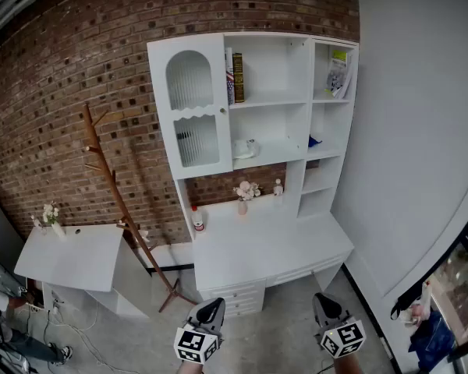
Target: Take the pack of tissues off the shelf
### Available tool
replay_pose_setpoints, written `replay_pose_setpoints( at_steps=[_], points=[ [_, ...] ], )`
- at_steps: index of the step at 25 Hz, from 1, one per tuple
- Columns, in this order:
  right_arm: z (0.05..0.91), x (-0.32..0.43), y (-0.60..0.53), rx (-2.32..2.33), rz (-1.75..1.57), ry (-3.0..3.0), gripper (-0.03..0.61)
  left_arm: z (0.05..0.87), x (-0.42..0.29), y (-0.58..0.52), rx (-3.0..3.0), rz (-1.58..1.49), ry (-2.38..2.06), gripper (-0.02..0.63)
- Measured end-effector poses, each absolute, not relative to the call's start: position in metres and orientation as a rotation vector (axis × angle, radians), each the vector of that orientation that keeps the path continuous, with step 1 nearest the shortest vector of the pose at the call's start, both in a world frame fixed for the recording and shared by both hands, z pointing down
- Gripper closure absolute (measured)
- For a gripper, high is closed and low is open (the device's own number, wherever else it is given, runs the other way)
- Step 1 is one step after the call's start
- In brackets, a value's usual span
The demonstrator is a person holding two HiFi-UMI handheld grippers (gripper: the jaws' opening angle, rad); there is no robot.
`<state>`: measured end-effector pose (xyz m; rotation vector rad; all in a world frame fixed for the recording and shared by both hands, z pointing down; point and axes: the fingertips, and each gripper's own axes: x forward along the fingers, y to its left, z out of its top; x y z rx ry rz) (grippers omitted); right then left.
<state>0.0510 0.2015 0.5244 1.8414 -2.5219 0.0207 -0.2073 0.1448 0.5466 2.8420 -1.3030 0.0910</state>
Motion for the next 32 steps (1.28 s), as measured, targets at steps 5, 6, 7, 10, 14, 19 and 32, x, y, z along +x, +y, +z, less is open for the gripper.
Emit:
replay_pose_setpoints(
  at_steps=[5, 6, 7, 10, 14, 19, 32],
  points=[
    [0.523, 0.055, 0.197, 1.846, 0.022, -2.525, 0.545, 0.547, -0.205, 0.141, 2.839, 0.088, -1.307, 0.588],
    [0.523, 0.055, 0.197, 1.845, 0.02, -2.525, 0.545, 0.546, -0.205, 0.14, 2.838, 0.088, -1.309, 0.588],
    [0.522, 0.055, 0.197, 1.843, 0.019, -2.525, 0.545, 0.546, -0.206, 0.14, 2.836, 0.087, -1.312, 0.588],
    [0.521, 0.056, 0.196, 1.84, 0.018, -2.527, 0.545, 0.546, -0.205, 0.14, 2.833, 0.086, -1.315, 0.588],
    [0.521, 0.057, 0.196, 1.829, 0.025, -2.539, 0.545, 0.547, -0.203, 0.141, 2.826, 0.093, -1.322, 0.588],
    [0.523, 0.064, 0.198, 1.843, 0.027, -2.53, 0.545, 0.55, -0.202, 0.147, 2.812, 0.103, -1.341, 0.588],
    [0.537, 0.098, 0.212, 1.802, 0.061, -2.563, 0.544, 0.577, -0.17, 0.181, 2.715, 0.13, -1.373, 0.588]
  ],
)
